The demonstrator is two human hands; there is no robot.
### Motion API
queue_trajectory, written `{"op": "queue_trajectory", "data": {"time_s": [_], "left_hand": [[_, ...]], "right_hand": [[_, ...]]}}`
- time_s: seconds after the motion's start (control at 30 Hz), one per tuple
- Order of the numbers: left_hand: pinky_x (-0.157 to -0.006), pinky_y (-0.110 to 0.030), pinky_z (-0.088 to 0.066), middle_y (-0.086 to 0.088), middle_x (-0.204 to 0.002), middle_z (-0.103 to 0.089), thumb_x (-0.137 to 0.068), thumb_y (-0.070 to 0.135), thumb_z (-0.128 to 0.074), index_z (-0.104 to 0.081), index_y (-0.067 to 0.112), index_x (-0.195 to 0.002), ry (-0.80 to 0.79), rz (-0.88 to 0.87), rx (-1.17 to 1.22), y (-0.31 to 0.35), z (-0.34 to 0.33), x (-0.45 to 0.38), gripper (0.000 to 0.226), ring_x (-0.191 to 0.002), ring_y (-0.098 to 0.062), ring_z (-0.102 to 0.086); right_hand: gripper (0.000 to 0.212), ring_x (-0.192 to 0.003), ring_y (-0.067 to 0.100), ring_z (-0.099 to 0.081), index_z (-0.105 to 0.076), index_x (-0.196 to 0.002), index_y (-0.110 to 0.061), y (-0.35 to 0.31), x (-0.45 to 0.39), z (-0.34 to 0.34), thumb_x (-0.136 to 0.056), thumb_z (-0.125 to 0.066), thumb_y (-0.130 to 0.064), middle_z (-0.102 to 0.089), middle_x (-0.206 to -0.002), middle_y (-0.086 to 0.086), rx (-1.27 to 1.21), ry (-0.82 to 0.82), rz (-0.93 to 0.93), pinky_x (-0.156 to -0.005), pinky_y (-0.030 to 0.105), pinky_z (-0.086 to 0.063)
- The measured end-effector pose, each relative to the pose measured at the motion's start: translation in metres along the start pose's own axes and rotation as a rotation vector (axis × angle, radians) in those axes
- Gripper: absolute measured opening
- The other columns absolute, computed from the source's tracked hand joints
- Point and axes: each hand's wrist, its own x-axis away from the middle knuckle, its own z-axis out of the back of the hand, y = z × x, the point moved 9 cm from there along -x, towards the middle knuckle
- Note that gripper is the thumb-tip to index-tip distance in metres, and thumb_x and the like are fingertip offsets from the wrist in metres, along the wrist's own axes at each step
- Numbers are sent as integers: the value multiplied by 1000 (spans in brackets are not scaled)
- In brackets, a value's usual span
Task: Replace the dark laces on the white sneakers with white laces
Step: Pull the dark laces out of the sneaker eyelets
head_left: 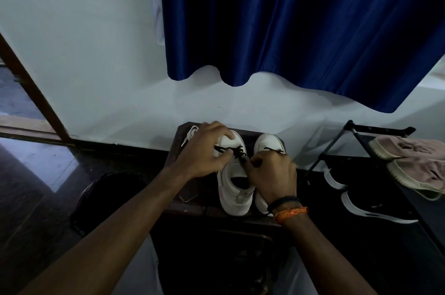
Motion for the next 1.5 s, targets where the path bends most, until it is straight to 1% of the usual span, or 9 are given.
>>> {"op": "queue_trajectory", "data": {"time_s": [0.13,0.3,0.4,0.57,0.73,0.93,1.07,1.27,1.5], "left_hand": [[-73,-25,-37,6,-77,-65,-66,22,-76,-77,17,-86,-79,-317,-362,40,-30,-2,20,-79,-17,-51],[-57,-27,-40,2,-61,-53,-55,4,-73,-63,14,-56,-49,-374,-479,53,-30,-4,14,-67,-23,-52],[-65,-22,-30,5,-67,-58,-61,4,-79,-69,18,-59,18,-293,-416,40,-13,-5,17,-75,-14,-45],[-62,-23,-34,13,-85,-56,-77,11,-81,-75,21,-74,235,188,-194,-28,42,8,12,-88,-13,-43],[-67,-32,-46,9,-94,-54,-78,6,-74,-66,24,-71,205,349,-253,-48,46,11,21,-95,-16,-45],[-94,-37,-36,9,-106,-72,-74,29,-64,-74,25,-110,-97,-34,-319,11,-5,-1,38,-101,-17,-56],[-82,-36,-30,5,-80,-71,-67,22,-70,-79,25,-92,-213,-169,-521,24,-38,1,26,-83,-22,-58],[-75,-35,-32,3,-70,-61,-62,13,-45,-69,16,-67,-23,-312,-569,42,-31,7,26,-75,-25,-55],[-76,-38,-37,7,-85,-66,-72,13,-72,-69,21,-73,179,51,-415,-4,28,9,9,-84,-24,-53]], "right_hand": [[29,-84,31,-68,-75,-85,-19,-1,2,1,-86,-68,-47,-73,-83,5,11,4,20,-61,27,-35],[36,-79,30,-68,-76,-81,-17,1,0,-2,-86,-68,-52,-72,-78,6,-2,-17,5,-60,26,-36],[36,-82,32,-68,-76,-81,-16,3,1,-2,-88,-65,-50,-72,-78,7,0,-29,-11,-61,28,-38],[31,-82,33,-67,-74,-77,-13,3,2,-4,-88,-64,-41,-72,-78,8,36,-44,-40,-64,28,-37],[33,-75,28,-67,-74,-74,-15,-2,3,-3,-88,-64,-43,-70,-71,4,62,-16,-37,-61,26,-35],[39,-72,33,-65,-73,-71,-13,-6,7,-1,-88,-66,-47,-68,-68,9,16,15,-33,-59,28,-33],[34,-72,31,-65,-73,-69,-14,-10,10,-2,-87,-67,-42,-68,-67,6,-1,14,-30,-60,28,-33],[42,-73,29,-67,-74,-71,-15,-12,13,-2,-90,-65,-51,-70,-69,5,-17,30,-11,-61,28,-36],[40,-76,35,-66,-73,-70,-11,-5,15,0,-88,-69,-47,-69,-70,9,-56,35,-69,-63,29,-34]]}}
